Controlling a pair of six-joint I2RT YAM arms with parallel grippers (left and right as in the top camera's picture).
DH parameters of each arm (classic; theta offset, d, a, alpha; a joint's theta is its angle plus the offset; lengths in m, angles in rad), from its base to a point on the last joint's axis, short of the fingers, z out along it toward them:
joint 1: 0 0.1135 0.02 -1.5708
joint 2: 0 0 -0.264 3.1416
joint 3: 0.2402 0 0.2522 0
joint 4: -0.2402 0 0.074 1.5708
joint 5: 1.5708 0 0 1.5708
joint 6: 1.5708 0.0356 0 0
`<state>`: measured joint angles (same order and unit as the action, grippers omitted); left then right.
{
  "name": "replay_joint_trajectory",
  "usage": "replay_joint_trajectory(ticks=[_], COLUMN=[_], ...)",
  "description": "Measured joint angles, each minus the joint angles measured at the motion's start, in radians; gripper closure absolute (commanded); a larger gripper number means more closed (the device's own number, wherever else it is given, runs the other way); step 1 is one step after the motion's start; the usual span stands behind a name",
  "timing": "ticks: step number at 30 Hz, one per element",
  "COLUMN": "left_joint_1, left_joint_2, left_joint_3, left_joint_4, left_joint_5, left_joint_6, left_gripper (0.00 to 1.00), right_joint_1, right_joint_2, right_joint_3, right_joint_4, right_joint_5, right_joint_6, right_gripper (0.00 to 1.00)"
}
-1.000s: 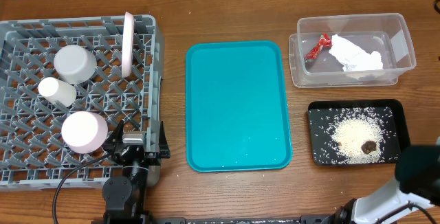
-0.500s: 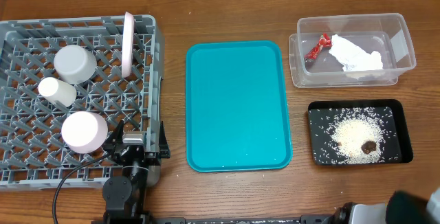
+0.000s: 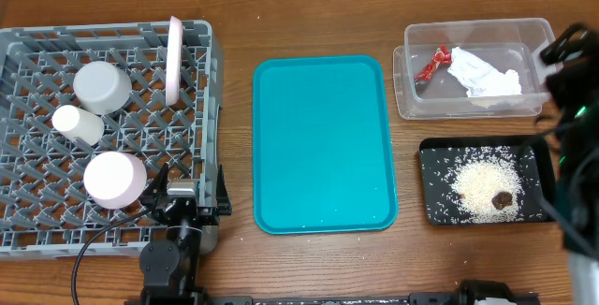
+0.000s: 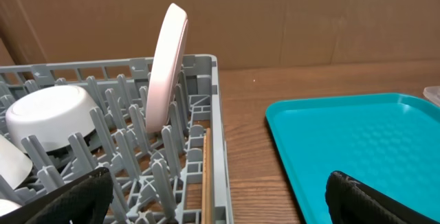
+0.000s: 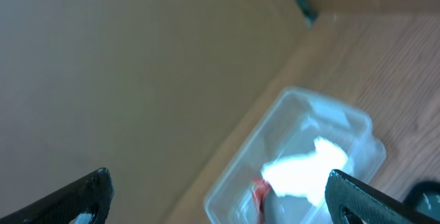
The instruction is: Sort waste into correct bins and load items into the dishwasher
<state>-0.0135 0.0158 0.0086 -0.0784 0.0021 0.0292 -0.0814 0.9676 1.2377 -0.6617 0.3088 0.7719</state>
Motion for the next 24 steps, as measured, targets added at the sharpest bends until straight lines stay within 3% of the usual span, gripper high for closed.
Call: replay_joint_trajectory(ticks=[6,12,19,24], left_joint_1=[0.000,0.000,0.000,0.000], left_joint_2=[0.000,-0.001,-0.001,-0.001], left_joint_3=[0.000,0.000,0.000,0.000], left_joint_4=[0.001,0.000,0.000,0.000], left_joint_5=[0.000,0.000,0.000,0.000], left_joint_6=[0.000,0.000,0.000,0.000], left_gripper=[0.00,0.00,0.00,0.00], right_joint_1=[0.010,0.012,0.012,0.012], right_joint_2=[-0.241,-0.430,-0.613,-0.690], right_joint_3=[-0.463,-0.751,-0.993,-1.060], right_joint_4=[0.348,0.629,0.731,0.749], right_joint_5=[-0.101,-0.193,-0.231,-0.243], right_joint_6=[-0.036,-0.160,-0.231,-0.269], right_gripper=[0.00,0.00,0.00,0.00])
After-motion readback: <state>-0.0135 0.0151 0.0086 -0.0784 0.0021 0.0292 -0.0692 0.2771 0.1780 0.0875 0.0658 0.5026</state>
